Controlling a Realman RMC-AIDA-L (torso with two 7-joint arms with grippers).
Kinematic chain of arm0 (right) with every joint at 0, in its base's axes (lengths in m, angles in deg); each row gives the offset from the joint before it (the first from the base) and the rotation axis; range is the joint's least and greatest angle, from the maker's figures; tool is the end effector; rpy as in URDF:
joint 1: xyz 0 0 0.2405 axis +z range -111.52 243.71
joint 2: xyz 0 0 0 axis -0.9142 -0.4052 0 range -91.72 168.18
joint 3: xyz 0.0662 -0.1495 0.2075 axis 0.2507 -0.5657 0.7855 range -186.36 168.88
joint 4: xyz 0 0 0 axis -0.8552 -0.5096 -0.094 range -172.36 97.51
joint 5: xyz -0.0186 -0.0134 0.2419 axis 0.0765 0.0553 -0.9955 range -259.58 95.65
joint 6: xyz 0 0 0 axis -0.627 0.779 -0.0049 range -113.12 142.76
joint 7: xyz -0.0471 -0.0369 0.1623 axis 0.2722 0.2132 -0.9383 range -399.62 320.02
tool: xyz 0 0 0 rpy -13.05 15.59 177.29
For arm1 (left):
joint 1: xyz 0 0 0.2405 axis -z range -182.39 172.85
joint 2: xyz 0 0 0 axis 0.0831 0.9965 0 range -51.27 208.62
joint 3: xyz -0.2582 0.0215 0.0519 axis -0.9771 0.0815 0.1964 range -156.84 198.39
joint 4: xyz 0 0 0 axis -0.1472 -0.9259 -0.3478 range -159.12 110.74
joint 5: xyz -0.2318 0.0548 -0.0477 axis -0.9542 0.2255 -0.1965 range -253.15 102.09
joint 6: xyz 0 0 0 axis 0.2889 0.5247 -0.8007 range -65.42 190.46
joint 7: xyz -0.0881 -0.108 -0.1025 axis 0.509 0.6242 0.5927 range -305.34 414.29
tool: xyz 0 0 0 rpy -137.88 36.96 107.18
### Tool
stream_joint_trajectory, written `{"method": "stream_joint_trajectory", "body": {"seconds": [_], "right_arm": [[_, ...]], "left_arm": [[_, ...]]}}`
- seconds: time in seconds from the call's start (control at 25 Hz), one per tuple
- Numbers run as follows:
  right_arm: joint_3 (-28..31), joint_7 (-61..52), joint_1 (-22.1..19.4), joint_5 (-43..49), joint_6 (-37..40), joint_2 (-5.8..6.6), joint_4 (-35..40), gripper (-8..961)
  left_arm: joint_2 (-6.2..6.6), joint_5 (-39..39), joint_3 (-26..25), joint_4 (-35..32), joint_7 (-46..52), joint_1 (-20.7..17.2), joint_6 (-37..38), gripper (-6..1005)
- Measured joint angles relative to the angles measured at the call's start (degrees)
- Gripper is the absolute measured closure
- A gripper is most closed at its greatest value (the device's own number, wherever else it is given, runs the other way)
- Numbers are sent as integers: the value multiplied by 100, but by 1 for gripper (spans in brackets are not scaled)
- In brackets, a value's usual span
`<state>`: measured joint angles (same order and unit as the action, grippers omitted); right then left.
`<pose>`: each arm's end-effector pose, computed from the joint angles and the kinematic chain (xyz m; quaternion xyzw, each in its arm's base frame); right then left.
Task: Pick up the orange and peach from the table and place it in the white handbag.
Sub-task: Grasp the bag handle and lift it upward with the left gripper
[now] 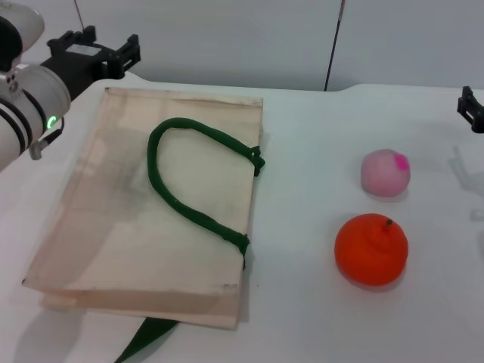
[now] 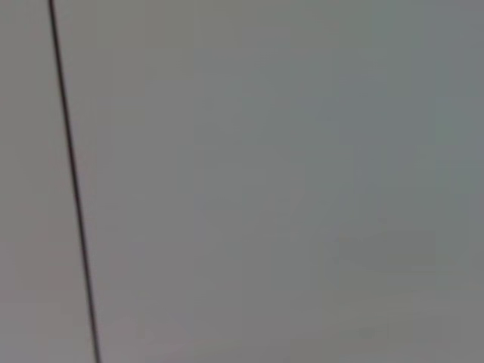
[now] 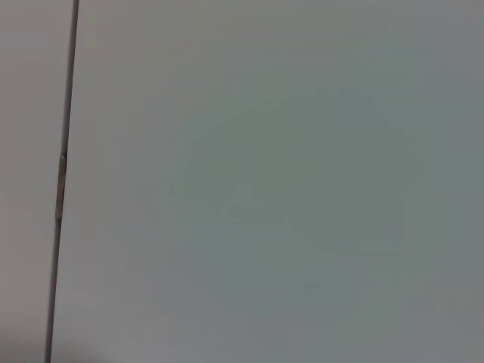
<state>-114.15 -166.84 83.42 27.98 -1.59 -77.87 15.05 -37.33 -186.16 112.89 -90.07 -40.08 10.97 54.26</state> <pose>0.3103 0.4473 -0.0195 -0.7188 0.2790 0.1078 0.6276 -0.2492 0.4654 0.0204 -0.7593 -0.2787 -0.2086 0.5498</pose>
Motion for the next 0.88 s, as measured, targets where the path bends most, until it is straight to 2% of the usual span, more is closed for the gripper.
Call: {"method": "stream_joint_trajectory", "body": {"seconds": [0.24, 0.4, 0.52, 0.68, 0.88], "right_arm": [[3, 2, -15, 0, 0, 0, -16, 153], [3, 4, -30, 0, -1, 0, -19, 153], [3, 4, -11, 0, -2, 0, -19, 153], [3, 4, 5, 0, -3, 0, -19, 153], [3, 4, 15, 0, -3, 0, -19, 153]], "left_arm": [[26, 362, 20, -8, 333, -6, -266, 277], [48, 1125, -131, -22, 1315, 3, -628, 278], [80, 2013, -593, -111, 2393, 113, -1363, 278], [-4, 3558, -1317, -220, 3779, 362, -2321, 279], [-17, 4970, -1740, -526, 5262, 636, -3388, 279]]}}
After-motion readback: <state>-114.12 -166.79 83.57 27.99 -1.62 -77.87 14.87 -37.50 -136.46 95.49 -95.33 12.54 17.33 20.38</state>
